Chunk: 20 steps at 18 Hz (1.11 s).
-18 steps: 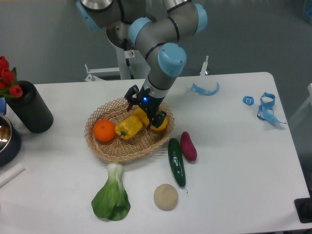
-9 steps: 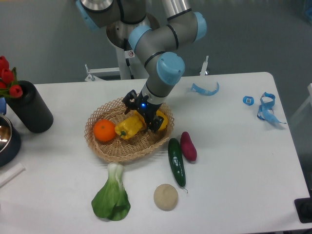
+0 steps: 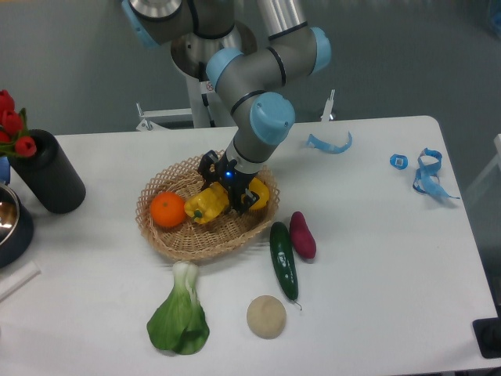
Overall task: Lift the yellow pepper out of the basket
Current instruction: 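Lower the gripper onto the yellow bell pepper and close the fingers, then lift the yellow pepper out of the basket and carry it aside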
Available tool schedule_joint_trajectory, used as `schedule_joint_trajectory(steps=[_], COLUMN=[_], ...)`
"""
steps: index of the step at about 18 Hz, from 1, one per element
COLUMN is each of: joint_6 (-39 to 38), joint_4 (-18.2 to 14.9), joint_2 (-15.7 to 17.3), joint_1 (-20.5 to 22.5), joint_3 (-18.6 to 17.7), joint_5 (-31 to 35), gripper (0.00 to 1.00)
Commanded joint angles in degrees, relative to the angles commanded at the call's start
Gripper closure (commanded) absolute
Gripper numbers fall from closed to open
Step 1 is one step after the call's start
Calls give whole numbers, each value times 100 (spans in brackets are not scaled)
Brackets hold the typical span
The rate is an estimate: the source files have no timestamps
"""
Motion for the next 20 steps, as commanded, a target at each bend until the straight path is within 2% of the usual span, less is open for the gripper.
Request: schedule_joint_trajectory(steps=[4, 9, 12, 14, 16, 18, 20], joint_6=[-168, -159, -168, -168, -211, -317, -282], joint_4=[-70, -123, -447, -790, -940, -940, -844], joint_2=[0, 149, 228, 255, 299, 299, 273], joint_1=[0, 79, 88, 236, 360, 588, 956], joint_3=[299, 404, 720, 1010, 1335, 1607, 1696], joint_5=[-9, -18, -9, 0, 0, 17, 18], gripper=[60, 60, 60, 60, 60, 60, 60])
